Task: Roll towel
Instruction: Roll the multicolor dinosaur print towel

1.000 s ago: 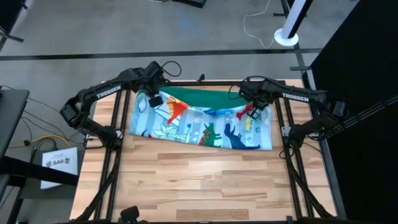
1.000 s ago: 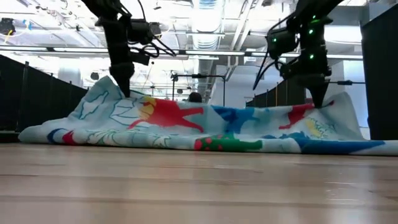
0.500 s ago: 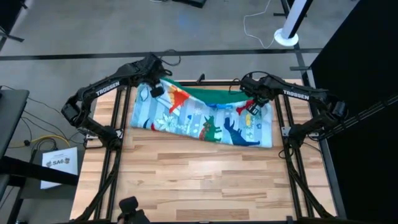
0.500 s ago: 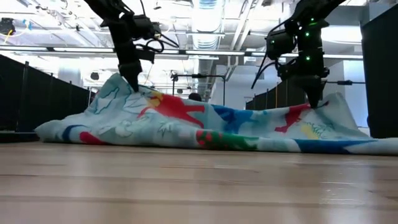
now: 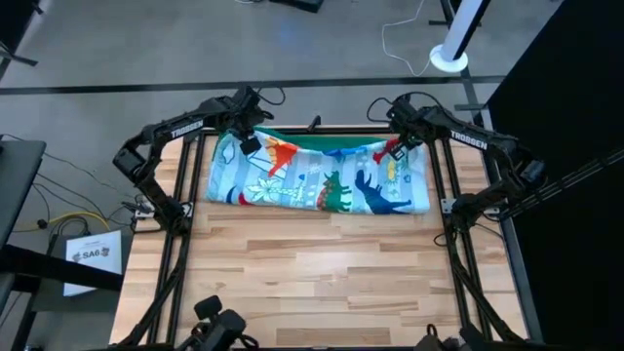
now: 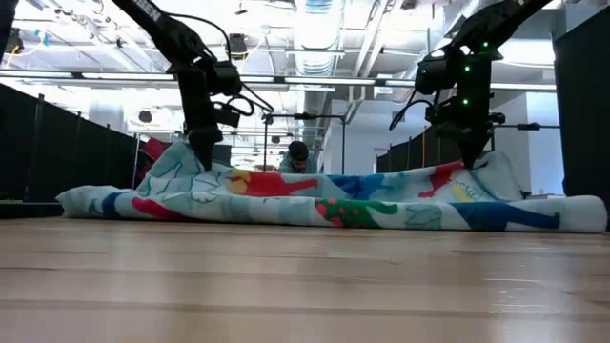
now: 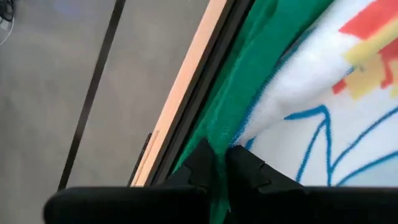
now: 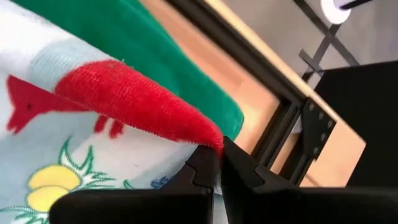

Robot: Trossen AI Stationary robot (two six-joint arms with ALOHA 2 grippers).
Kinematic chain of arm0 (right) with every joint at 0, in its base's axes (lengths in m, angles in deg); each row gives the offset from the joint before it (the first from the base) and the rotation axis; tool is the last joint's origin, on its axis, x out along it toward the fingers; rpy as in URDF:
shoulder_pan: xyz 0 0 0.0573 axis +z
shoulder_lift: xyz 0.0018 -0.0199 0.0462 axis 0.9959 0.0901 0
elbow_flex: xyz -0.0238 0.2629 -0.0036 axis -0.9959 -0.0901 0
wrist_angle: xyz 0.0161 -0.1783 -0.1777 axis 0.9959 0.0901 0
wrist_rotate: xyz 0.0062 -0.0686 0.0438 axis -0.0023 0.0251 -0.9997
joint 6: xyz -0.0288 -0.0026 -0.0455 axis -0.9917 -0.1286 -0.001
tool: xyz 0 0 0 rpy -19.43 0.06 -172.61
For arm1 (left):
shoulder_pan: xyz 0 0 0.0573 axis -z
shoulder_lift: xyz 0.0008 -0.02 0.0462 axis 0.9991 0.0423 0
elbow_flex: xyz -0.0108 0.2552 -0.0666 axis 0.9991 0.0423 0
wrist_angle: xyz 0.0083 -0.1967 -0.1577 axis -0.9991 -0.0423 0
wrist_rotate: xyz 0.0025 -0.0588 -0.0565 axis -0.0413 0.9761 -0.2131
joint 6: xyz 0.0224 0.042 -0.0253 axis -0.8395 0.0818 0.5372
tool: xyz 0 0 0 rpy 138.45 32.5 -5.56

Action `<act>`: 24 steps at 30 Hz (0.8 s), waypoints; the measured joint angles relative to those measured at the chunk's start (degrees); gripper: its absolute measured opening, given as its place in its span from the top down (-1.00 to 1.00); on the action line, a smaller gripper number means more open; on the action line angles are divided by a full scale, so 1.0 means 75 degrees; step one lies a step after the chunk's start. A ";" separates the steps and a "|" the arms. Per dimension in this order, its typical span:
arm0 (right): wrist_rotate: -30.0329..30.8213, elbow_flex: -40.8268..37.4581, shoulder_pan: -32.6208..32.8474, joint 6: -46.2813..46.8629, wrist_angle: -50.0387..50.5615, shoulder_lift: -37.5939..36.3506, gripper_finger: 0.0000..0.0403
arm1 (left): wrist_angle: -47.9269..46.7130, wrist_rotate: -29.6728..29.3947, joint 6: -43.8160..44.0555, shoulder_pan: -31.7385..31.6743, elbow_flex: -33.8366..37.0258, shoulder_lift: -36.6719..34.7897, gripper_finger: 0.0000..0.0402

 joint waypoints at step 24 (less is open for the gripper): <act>-0.0074 0.0003 -0.0439 -0.0870 -0.0788 0.1687 0.64 | 0.0746 0.0260 -0.0091 -0.0484 0.0000 0.0287 0.94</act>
